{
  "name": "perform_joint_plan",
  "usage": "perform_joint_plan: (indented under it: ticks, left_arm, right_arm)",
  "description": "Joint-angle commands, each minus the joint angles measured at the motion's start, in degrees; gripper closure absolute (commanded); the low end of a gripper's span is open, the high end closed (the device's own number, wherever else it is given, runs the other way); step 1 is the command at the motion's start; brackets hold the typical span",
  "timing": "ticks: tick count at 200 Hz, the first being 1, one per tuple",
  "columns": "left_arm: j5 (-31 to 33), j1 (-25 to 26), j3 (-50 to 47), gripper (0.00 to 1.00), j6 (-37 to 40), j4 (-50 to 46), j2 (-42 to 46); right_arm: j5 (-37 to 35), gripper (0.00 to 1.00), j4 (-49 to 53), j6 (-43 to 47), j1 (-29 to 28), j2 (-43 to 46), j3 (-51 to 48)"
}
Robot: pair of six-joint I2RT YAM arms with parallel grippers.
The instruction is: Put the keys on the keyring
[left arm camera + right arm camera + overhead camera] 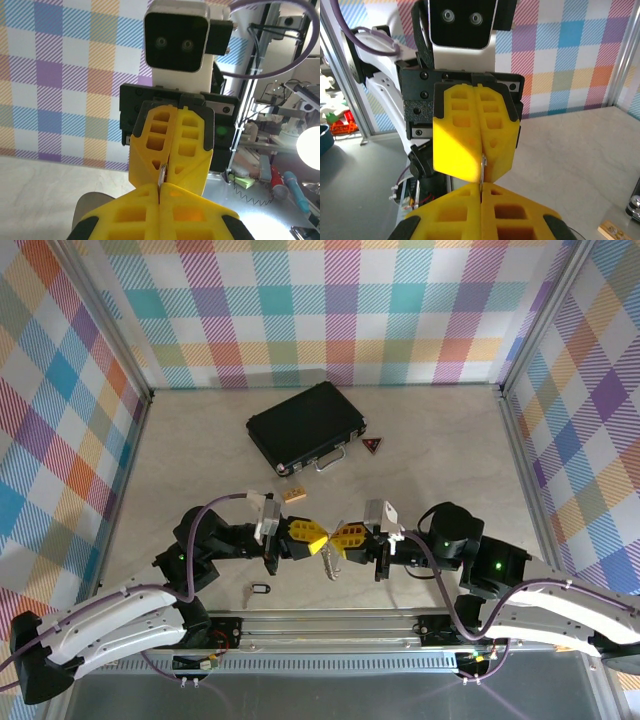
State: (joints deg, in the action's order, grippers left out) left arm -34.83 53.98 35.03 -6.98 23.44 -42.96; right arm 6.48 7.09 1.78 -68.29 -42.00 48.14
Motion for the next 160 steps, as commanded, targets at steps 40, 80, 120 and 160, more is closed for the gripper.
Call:
perform_joint_plan:
  ticks: [40, 80, 120, 160]
  left_arm:
    - [2.74, 0.34, 2.74, 0.81, 2.59, -7.83, 1.14]
    - [3.51, 0.34, 4.60, 0.71, 4.06, -12.95, 1.90]
    - [4.66, 0.34, 8.57, 0.61, 8.00, -22.91, 2.27]
    - [3.60, 0.34, 13.52, 0.52, 11.61, -32.41, 1.79]
  right_arm:
    - [0.55, 1.00, 8.64, 5.82, -0.26, -0.37, 6.15]
    - [0.41, 1.00, 12.79, 7.92, -0.17, -0.18, 7.00]
    - [1.41, 1.00, 17.85, 9.94, -0.17, -2.35, 9.83]
    - [1.69, 1.00, 22.89, 12.20, -0.18, -6.28, 13.20]
